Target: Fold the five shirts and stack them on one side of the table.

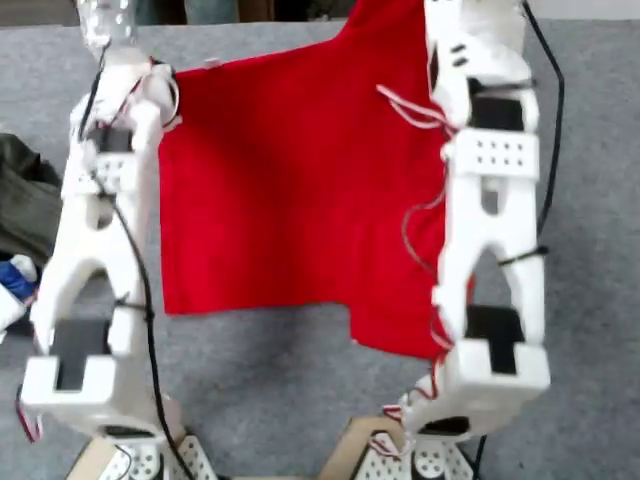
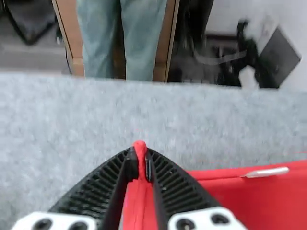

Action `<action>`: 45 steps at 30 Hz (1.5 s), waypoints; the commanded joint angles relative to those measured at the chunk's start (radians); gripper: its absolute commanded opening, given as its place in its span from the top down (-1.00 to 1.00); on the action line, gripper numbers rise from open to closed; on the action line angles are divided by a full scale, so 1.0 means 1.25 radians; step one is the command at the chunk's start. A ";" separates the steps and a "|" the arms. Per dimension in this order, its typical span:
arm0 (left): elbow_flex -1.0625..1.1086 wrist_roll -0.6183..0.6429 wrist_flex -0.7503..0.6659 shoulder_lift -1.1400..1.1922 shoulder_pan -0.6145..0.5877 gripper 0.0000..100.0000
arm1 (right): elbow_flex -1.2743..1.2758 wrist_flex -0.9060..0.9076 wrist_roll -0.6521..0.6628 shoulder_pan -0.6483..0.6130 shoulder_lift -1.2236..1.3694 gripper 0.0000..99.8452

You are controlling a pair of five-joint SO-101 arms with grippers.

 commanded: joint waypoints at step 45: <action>0.628 -0.085 0.436 -0.334 0.031 0.94 | 0.812 0.605 0.362 0.210 -0.601 0.97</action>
